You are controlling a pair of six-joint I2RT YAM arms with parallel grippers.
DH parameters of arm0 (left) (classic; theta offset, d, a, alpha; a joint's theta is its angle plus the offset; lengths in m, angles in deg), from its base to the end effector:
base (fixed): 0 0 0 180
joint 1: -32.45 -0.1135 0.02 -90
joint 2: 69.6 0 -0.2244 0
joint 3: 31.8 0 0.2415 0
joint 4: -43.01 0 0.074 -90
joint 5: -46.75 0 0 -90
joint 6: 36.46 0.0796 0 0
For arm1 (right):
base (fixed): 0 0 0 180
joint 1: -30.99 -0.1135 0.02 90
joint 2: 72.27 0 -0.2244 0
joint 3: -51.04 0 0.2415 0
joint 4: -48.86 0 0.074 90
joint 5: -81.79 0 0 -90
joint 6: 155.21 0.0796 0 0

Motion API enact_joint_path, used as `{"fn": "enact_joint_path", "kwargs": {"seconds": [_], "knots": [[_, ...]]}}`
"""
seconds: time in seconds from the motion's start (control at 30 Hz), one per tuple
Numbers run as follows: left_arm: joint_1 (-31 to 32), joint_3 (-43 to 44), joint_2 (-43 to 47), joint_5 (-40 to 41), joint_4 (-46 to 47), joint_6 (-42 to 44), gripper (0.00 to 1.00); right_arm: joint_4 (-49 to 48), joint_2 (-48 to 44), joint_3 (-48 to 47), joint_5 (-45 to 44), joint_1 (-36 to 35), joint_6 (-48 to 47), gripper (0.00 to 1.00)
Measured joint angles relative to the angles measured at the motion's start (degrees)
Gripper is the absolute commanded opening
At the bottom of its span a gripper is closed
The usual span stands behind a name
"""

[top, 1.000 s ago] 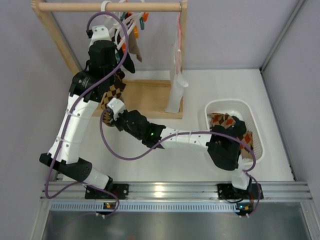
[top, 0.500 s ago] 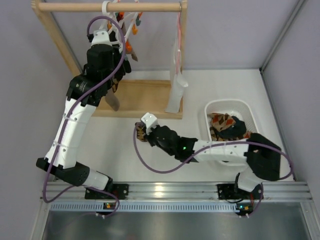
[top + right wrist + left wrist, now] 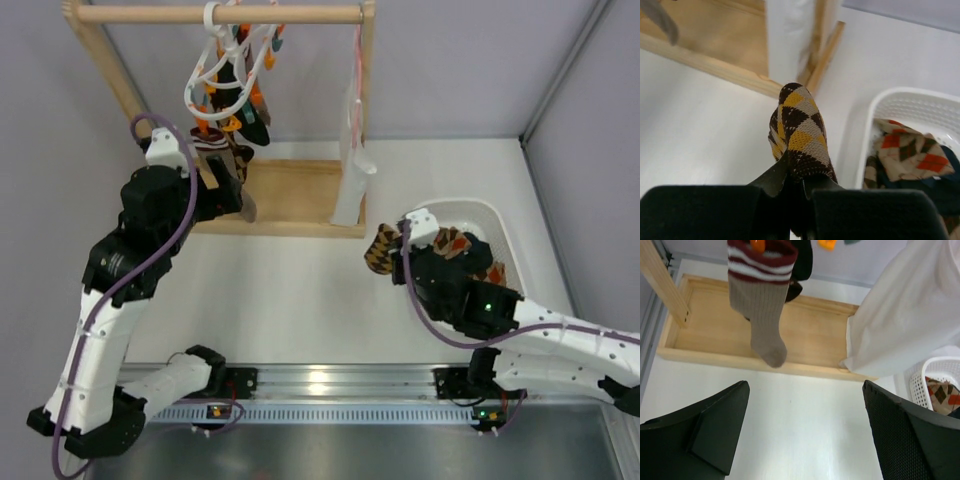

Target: Remove the socks clipped to the hanger

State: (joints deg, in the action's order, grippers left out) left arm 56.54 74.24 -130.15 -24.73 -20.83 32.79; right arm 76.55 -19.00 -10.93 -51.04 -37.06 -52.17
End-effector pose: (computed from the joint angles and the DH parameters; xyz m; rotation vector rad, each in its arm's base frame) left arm 0.2119 -0.0671 0.4341 -0.1653 1.8732 -0.2327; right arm 0.1435 0.2114 0.2868 -0.3747 1.7824 0.2907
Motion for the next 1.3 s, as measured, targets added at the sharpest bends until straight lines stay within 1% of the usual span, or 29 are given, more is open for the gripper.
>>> {"fn": "enact_joint_path", "kwargs": {"seconds": [0.07, 0.17, 0.3, 0.4, 0.47, 0.57, 0.67, 0.8, 0.83, 0.87, 0.9, 0.97, 1.03, 1.07, 1.1, 1.13, 1.17, 1.3], "knots": [[0.0, -5.0, 5.4, 0.0, 0.0, -0.1, 0.98, 5.3, -4.5, 0.0, -1.8, 2.4, 1.8, 0.00], [0.0, -11.5, 11.3, -0.1, -0.1, -0.1, 0.98, 11.1, -9.7, -0.1, -3.9, 8.0, 3.6, 0.00], [0.0, -18.3, 16.3, 0.0, -0.3, -0.2, 0.98, 16.7, -12.5, -0.5, -5.6, 20.0, 3.7, 0.00], [0.0, -22.6, 18.8, 0.9, -0.5, -0.3, 0.98, 19.5, -10.8, -2.1, -5.8, 29.7, 3.0, 0.00], [0.0, -24.9, 21.3, 2.4, -0.6, -0.5, 0.98, 19.4, -9.1, -2.5, -3.7, 37.3, 1.7, 0.00], [0.0, -27.5, 25.1, 5.3, -0.6, -0.9, 0.98, 19.0, -5.4, -2.5, 1.8, 47.1, -0.1, 0.01], [0.0, -29.6, 29.6, 8.5, -0.4, -1.6, 0.98, 18.0, -0.1, -2.5, 8.7, 53.5, -0.8, 0.06], [0.0, -33.9, 32.9, 11.0, 0.3, -2.6, 0.98, 13.2, 7.3, -1.7, 18.7, 56.4, -0.3, 0.18], [0.0, -35.7, 33.3, 11.2, 0.5, -3.0, 0.98, 11.8, 10.0, -1.5, 21.9, 56.7, 0.1, 0.52], [0.0, -37.0, 33.3, 11.2, 0.5, -3.2, 0.98, 10.8, 12.0, -1.4, 24.2, 56.9, 0.9, 0.69], [0.0, -37.9, 33.3, 11.1, 0.4, -3.2, 0.98, 9.7, 14.0, -1.2, 26.0, 57.2, 1.4, 0.73], [0.0, -38.7, 33.0, 10.9, 0.3, -3.3, 0.98, 9.4, 16.6, -1.2, 28.5, 57.8, 1.7, 0.75], [0.0, -38.7, 33.1, 10.9, 0.5, -3.4, 0.98, 9.5, 17.7, -1.2, 30.2, 58.1, 2.2, 0.79], [0.0, -38.7, 33.3, 10.9, 0.6, -3.4, 0.98, 9.6, 17.5, -1.2, 30.5, 58.2, 2.5, 0.81], [0.0, -38.7, 33.4, 10.9, 0.6, -3.4, 0.98, 9.7, 16.9, -1.2, 30.8, 58.2, 2.6, 0.87], [0.0, -38.7, 33.5, 10.9, 0.7, -3.4, 0.98, 9.9, 15.7, -1.3, 30.8, 58.2, 2.9, 0.91], [0.0, -38.7, 33.6, 10.9, 0.7, -3.4, 0.98, 10.3, 14.1, -1.3, 30.8, 58.2, 3.2, 0.99], [0.0, -38.7, 33.9, 11.0, 0.8, -3.7, 0.98, 11.9, 3.9, -3.0, 32.0, 58.2, 3.4, 1.00]]}}
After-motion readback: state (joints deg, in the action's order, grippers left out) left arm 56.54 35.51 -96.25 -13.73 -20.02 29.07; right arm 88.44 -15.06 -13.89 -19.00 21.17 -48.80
